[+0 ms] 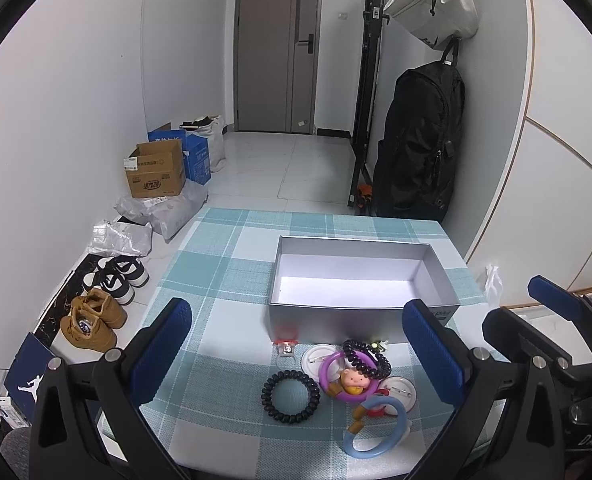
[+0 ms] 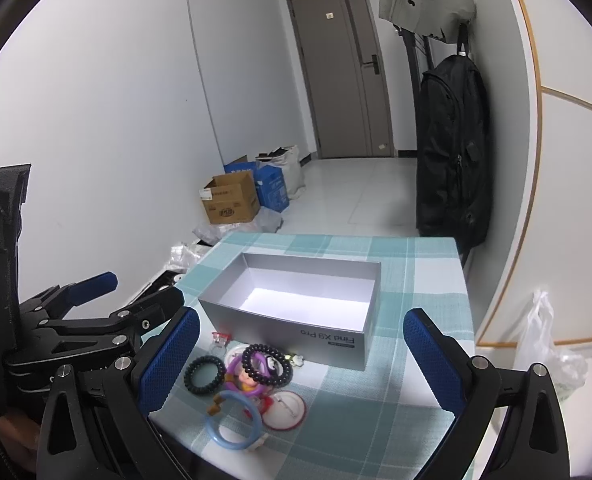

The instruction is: Organize jewelry

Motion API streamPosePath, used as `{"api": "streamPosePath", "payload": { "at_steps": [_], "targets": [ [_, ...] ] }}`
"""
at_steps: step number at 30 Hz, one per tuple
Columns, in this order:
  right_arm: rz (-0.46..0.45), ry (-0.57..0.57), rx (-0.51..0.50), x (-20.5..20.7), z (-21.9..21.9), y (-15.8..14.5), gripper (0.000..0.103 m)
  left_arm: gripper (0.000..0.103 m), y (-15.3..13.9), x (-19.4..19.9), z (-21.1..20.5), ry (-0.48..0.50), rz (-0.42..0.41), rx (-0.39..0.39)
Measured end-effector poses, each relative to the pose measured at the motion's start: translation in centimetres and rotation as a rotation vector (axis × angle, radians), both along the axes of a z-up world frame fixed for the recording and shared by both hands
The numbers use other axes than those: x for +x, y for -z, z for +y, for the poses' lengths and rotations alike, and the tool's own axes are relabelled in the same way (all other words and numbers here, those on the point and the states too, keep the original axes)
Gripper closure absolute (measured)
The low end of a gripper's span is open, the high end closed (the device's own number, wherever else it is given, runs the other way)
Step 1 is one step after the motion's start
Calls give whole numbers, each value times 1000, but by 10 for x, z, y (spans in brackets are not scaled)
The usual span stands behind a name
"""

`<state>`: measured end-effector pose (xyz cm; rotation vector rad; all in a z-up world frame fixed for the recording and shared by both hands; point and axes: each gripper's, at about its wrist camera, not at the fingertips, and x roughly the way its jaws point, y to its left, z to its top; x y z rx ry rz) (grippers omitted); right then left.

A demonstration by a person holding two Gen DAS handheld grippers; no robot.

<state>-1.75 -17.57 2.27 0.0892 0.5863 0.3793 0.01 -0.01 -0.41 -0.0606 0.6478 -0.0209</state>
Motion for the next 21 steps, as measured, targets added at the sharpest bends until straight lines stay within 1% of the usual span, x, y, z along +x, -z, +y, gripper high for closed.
{"api": "streamPosePath", "payload": {
  "at_steps": [14, 18, 21],
  "targets": [
    [6, 3, 1, 1, -2, 1, 0, 1, 2, 2, 2, -2, 11, -16],
    [13, -2, 1, 2, -1, 2, 0, 1, 3, 3, 4, -3, 27, -30],
    [28, -8, 5, 2, -3, 3, 0, 1, 0, 1, 7, 1, 20, -46]
  ]
}}
